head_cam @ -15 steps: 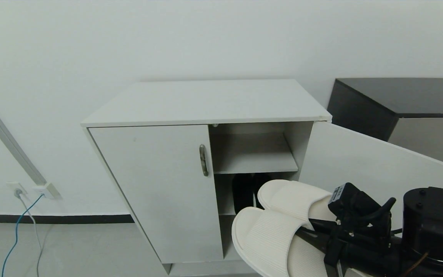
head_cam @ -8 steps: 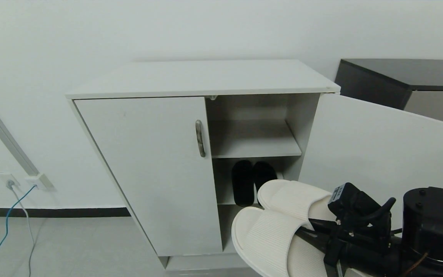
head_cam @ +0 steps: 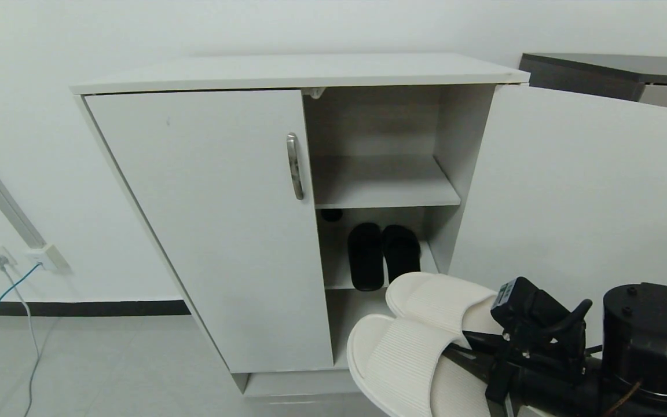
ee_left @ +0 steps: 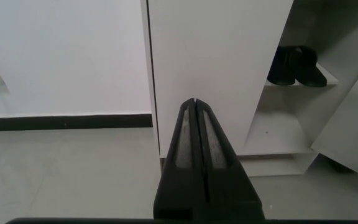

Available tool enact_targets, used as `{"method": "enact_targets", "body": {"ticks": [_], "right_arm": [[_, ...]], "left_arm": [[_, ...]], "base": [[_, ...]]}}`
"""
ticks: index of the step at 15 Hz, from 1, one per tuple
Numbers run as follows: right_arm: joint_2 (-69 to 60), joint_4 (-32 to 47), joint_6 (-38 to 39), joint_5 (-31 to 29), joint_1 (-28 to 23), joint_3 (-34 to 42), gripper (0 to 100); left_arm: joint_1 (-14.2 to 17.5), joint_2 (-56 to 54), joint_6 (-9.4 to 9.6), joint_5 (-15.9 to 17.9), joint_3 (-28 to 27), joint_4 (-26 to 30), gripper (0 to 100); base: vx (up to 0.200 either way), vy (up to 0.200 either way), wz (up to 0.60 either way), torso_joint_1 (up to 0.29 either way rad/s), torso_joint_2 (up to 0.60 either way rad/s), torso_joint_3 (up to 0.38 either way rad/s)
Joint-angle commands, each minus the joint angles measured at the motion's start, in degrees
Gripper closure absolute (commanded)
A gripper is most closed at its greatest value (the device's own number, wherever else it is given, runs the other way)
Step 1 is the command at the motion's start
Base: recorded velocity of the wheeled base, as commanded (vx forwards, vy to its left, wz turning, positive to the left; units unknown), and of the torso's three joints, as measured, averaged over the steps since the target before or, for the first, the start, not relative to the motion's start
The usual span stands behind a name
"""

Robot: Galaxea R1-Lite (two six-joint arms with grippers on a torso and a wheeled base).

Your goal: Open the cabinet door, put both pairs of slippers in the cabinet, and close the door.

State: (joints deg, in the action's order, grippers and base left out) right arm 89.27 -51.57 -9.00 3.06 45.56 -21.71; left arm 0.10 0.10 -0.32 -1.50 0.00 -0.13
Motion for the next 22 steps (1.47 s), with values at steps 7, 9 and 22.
{"method": "enact_targets", "body": {"ticks": [7, 9, 22], "right_arm": [[0.73, -0.03, 0.12, -0.25, 0.06, -0.09, 100], [2.31, -0.11, 0.47, -0.42, 0.15, -1.49, 100], [15.58, 35.22, 24.99, -49.38, 12.36, -47.63, 100]], "left_arm": [[-0.01, -0.01, -0.03, 0.01, 0.00, -0.04, 100], [-0.01, -0.01, -0.03, 0.01, 0.00, -0.04, 100], [-0.01, -0.01, -0.03, 0.01, 0.00, -0.04, 100]], "base": [[0.000, 0.000, 0.00, -0.001, 0.04, 0.042], [0.000, 0.000, 0.00, 0.000, 0.00, 0.000], [0.000, 0.000, 0.00, 0.000, 0.00, 0.000]]}}
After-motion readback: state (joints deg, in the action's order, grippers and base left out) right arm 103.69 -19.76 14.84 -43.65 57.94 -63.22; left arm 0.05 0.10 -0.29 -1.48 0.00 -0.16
